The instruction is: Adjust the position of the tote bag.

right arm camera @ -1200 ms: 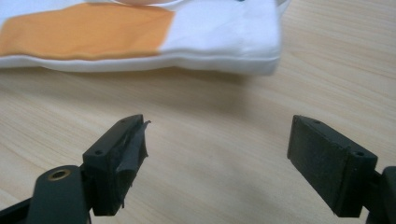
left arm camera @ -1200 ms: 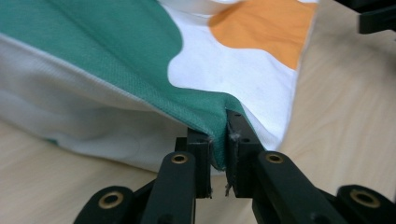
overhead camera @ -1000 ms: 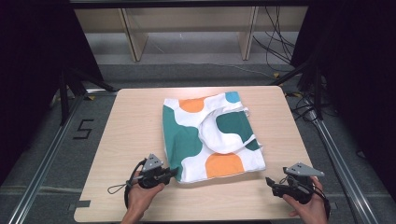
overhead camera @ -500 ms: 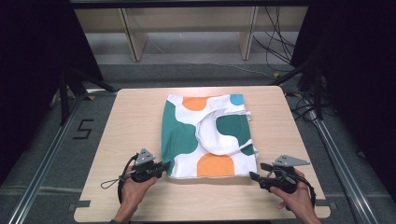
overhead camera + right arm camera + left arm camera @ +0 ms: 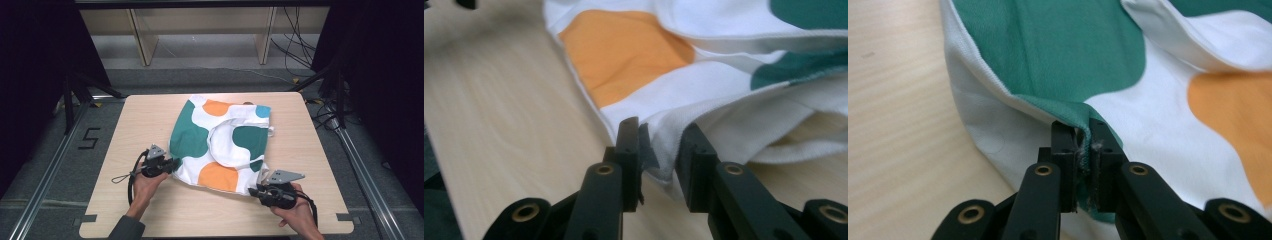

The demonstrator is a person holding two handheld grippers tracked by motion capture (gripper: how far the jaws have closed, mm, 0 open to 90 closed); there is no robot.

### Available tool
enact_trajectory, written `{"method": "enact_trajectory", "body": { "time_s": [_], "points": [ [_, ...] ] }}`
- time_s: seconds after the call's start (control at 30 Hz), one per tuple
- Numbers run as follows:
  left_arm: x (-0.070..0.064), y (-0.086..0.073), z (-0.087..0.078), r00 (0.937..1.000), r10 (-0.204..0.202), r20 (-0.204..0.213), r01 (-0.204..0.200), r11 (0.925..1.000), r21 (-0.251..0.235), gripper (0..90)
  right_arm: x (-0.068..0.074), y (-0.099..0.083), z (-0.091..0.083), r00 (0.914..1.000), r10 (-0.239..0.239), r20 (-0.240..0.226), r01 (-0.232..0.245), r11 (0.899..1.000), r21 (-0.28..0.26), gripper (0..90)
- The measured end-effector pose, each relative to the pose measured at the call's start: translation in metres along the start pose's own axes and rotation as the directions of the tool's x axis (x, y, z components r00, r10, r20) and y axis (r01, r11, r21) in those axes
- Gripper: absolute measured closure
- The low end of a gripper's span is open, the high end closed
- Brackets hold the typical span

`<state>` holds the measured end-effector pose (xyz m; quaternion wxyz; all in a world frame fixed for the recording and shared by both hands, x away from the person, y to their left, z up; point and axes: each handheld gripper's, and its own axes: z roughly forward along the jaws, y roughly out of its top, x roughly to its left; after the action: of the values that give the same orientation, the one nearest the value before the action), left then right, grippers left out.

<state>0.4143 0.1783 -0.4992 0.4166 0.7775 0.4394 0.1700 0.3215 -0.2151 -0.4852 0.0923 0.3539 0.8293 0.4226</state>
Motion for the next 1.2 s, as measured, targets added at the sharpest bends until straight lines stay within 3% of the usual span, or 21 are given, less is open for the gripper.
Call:
{"method": "enact_trajectory", "body": {
  "time_s": [0.13,0.2,0.23,0.33,0.4,0.47,0.57,0.6,0.63,0.67,0.7,0.77,0.8,0.87,0.9,0.97,1.0,1.07,1.1,1.13,1.2],
  "points": [
    [0.023,0.01,0.016,0.9994,-0.019,-0.03,0.019,0.9998,0.006,83.4,0.025,0.006,0.013,0.9975,-0.056,-0.044,0.056,0.998,0.004,76.0],
    [0.037,0.016,0.023,0.9987,-0.047,-0.022,0.047,0.9988,0.01,83.3,0.039,0.008,0.022,0.9947,-0.092,-0.045,0.093,0.996,0.008,76.0],
    [0.037,0.016,0.023,0.9987,-0.047,-0.022,0.047,0.9988,0.01,83.4,0.045,0.009,0.027,0.9912,-0.124,-0.047,0.124,0.992,0.013,77.0],
    [0.059,0.026,0.038,0.9977,-0.058,-0.036,0.058,0.9982,0.015,83.1,0.064,0.015,0.044,0.9807,-0.178,-0.081,0.18,0.984,0.016,80.1],
    [0.066,0.028,0.044,0.9949,-0.09,-0.045,0.09,0.9959,-0.005,81.9,0.076,0.021,0.057,0.9726,-0.213,-0.093,0.216,0.976,0.021,79.7],
    [0.071,0.029,0.041,0.9868,-0.148,-0.067,0.146,0.9888,-0.032,77.1,0.083,0.027,0.067,0.9687,-0.227,-0.099,0.23,0.973,0.017,79.5],
    [0.07,0.032,0.028,0.9701,-0.198,-0.14,0.194,0.9801,-0.042,53.2,0.089,0.033,0.077,0.9665,-0.209,-0.149,0.214,0.977,0.018,75.0],
    [0.067,0.034,0.02,0.9662,-0.193,-0.17,0.19,0.9811,-0.035,46.7,0.088,0.035,0.076,0.9656,-0.195,-0.172,0.203,0.979,0.029,69.6],
    [0.061,0.035,0.013,0.9642,-0.173,-0.201,0.173,0.9847,-0.02,41.3,0.087,0.035,0.074,0.9675,-0.167,-0.19,0.174,0.985,0.019,62.2],
    [0.053,0.036,0.003,0.9686,-0.132,-0.21,0.137,0.9906,0.005,36.5,0.084,0.036,0.068,0.9679,-0.158,-0.196,0.164,0.986,0.016,53.8],
    [0.044,0.037,-0.003,0.9715,-0.132,-0.197,0.134,0.991,-0.006,33.4,0.08,0.037,0.06,0.9681,-0.149,-0.201,0.157,0.987,0.024,48.6],
    [0.029,0.039,-0.016,0.9835,-0.121,-0.134,0.125,0.9919,0.02,28.4,0.071,0.035,0.044,0.9751,-0.136,-0.175,0.137,0.991,-0.006,40.5],
    [0.015,0.039,-0.019,0.9834,-0.148,-0.105,0.149,0.9889,-0.004,26.4,0.062,0.035,0.034,0.9778,-0.143,-0.153,0.14,0.99,-0.028,37.9],
    [-0.015,0.036,-0.028,0.995,-0.085,-0.052,0.085,0.9963,-0.002,26.3,0.043,0.032,0.012,0.9872,-0.097,-0.127,0.091,0.994,-0.054,37.0],
    [-0.031,0.033,-0.03,0.998,-0.061,-0.017,0.061,0.998,0.013,26.0,0.035,0.03,0.003,0.9938,-0.036,-0.106,0.028,0.997,-0.077,36.6],
    [-0.061,0.024,-0.032,0.9984,-0.038,0.041,0.038,0.9992,0.015,24.0,0.013,0.024,-0.011,0.9988,0.017,-0.047,-0.022,0.995,-0.096,36.5],
    [-0.074,0.019,-0.032,0.9976,-0.019,0.067,0.017,0.9995,0.025,23.2,0.003,0.02,-0.017,0.9992,0.034,0.024,-0.031,0.995,-0.09,36.0],
    [-0.096,0.011,-0.031,0.9948,0.01,0.102,-0.015,0.9989,0.045,21.5,-0.015,0.012,-0.022,0.994,0.046,0.099,-0.037,0.995,-0.088,35.9],
    [-0.096,0.011,-0.031,0.9948,0.01,0.102,-0.015,0.9989,0.045,21.3,-0.015,0.012,-0.022,0.994,0.046,0.099,-0.037,0.995,-0.088,35.9],
    [-0.119,0.002,-0.03,0.9914,0.023,0.129,-0.029,0.9984,0.048,21.7,-0.026,0.004,-0.027,0.9892,0.051,0.137,-0.042,0.997,-0.069,35.9],
    [-0.135,-0.005,-0.027,0.9893,0.059,0.133,-0.066,0.9964,0.053,23.7,-0.028,-0.001,-0.028,0.9864,0.069,0.149,-0.061,0.997,-0.056,35.8]
  ]
}}
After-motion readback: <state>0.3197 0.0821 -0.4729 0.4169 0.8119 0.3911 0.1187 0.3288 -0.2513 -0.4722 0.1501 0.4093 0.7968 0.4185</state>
